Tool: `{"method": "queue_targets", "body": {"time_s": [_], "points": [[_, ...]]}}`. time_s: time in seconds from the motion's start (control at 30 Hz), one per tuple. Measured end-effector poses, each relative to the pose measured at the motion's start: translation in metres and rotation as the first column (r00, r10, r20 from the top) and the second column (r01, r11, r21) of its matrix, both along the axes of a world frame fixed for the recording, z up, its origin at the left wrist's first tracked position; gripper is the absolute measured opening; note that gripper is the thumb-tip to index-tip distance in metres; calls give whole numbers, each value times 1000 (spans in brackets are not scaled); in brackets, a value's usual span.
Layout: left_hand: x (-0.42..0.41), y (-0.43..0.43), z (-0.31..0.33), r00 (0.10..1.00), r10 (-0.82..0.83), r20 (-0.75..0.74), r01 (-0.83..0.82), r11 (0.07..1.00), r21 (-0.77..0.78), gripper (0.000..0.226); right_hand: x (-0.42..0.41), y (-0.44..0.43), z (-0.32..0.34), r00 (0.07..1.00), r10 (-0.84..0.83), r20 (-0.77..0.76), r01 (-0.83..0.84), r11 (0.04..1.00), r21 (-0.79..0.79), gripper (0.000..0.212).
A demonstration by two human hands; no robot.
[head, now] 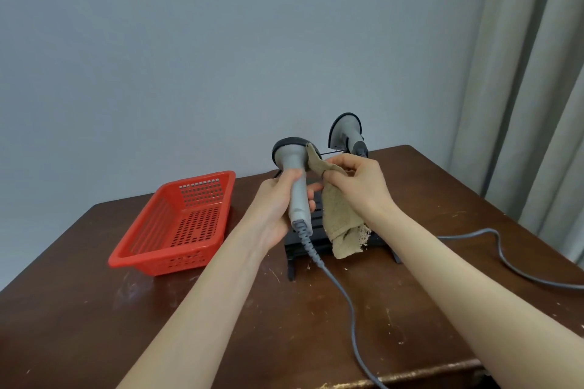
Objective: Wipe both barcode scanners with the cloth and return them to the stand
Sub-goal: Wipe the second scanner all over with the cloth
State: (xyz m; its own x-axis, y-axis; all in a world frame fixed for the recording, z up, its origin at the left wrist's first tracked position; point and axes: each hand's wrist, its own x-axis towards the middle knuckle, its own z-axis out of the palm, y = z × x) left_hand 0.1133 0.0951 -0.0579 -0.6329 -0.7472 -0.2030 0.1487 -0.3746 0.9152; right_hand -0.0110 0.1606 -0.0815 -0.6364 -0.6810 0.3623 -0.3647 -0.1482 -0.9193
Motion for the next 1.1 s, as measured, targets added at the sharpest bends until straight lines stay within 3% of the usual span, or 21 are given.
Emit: {"method": "queue_targets", "body": {"time_s": [0.2, 0.37, 0.5, 0.6, 0.73, 0.8, 0.97, 1.1], "points": [[1, 2, -4, 993, 106, -55, -97, 984, 152, 25, 6, -2, 5, 1000, 10, 18, -10, 999, -39, 24], [-1, 6, -12, 989, 140, -39, -138, 990, 35, 30, 8, -6, 10, 998, -45, 40, 49, 992, -113, 23], [-3, 7, -15, 983, 176, -58, -178, 984, -15, 31, 10, -8, 8, 996, 83, -32, -87, 986, -141, 36], [-1, 3, -14, 979, 192, -71, -193, 981, 1, 32, 4, 0, 9, 980, 195, -46, -199, 976, -85, 28], [-3, 2, -15, 981, 180, -77, -178, 984, 30, 35, -4, 2, 15, 999, 36, 18, -32, 987, -160, 23], [-5, 5, -17, 982, 171, -85, -167, 985, 47, 36, -1, 0, 19, 999, 30, 29, -25, 987, -162, 21], [-11, 1, -15, 970, 203, -129, -191, 976, 102, 37, 15, 3, 6, 957, 203, -206, -226, 970, -93, 19], [-4, -11, -17, 969, 191, -160, -169, 976, 138, 42, 16, 19, 6, 847, 471, -245, -466, 881, 84, 11]]}}
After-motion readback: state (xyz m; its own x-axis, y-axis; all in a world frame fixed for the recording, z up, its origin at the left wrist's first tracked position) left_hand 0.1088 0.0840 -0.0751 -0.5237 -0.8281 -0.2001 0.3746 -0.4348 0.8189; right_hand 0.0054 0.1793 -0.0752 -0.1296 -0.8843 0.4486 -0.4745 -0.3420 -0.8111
